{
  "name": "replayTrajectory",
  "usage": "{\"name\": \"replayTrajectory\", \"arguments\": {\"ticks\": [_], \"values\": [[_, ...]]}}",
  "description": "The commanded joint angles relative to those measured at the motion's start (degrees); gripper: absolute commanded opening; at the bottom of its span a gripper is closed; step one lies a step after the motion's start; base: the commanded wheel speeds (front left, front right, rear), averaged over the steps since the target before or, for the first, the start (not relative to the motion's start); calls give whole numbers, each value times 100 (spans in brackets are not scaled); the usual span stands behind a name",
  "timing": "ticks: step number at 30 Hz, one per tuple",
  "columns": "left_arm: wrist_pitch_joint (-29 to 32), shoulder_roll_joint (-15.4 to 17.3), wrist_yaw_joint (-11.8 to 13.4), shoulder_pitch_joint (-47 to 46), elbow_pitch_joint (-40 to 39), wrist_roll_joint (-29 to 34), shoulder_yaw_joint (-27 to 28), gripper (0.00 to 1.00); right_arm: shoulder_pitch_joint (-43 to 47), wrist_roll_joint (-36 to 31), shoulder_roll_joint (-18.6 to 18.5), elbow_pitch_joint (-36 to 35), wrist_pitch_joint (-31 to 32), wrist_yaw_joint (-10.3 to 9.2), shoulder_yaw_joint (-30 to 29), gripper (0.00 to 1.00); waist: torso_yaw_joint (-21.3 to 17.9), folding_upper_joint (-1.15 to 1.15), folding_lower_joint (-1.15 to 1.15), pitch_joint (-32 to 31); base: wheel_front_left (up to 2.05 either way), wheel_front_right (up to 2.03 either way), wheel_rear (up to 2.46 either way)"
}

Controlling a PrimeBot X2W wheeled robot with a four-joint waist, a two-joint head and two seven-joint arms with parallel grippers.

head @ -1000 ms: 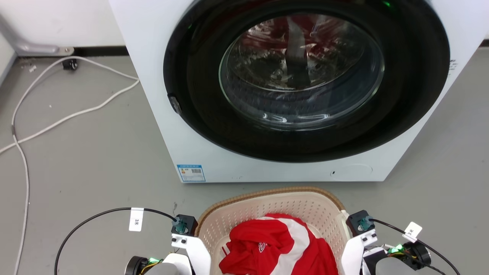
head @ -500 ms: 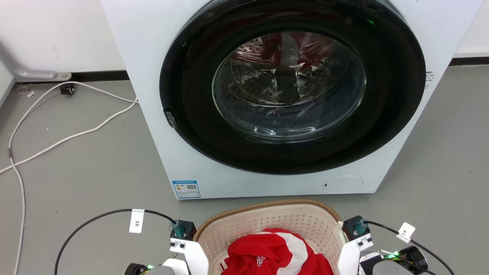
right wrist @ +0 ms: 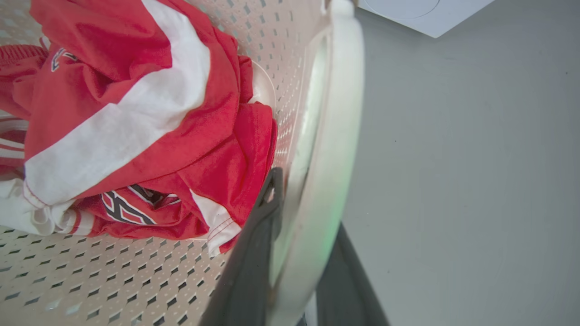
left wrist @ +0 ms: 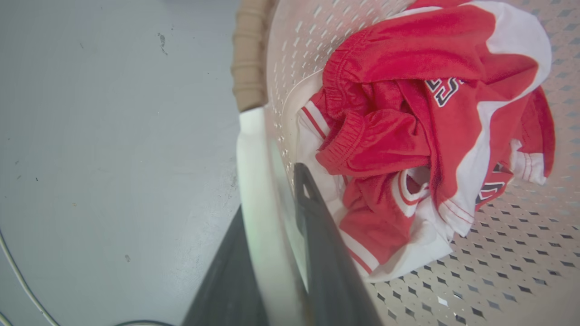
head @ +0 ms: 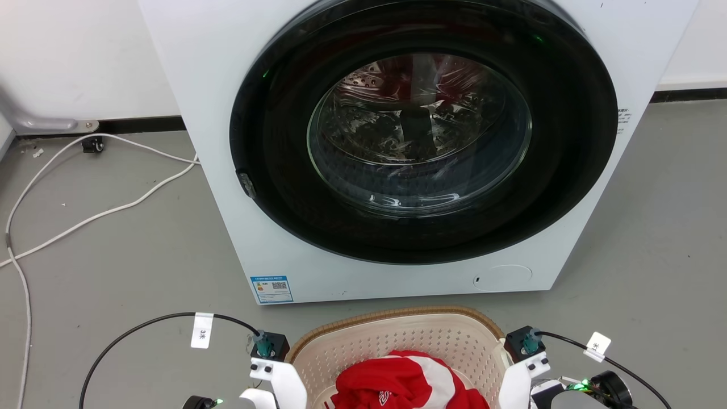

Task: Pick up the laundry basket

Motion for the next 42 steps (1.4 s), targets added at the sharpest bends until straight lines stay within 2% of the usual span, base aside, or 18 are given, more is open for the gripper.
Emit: {"name": "replayTrajectory", "arguments": {"ticks": [1,42], "values": [[-22,-126,-103,-119,-109,-49,-49,0,-41,42,84,-54,26,32,100,0,0,0,0,-6,0,0,0],[218,-10,-104,-239,-56,-954,-915,0,-206,1137,-119,-92,178,31,1237,0,3,0,0,-97,0,0,0]]}}
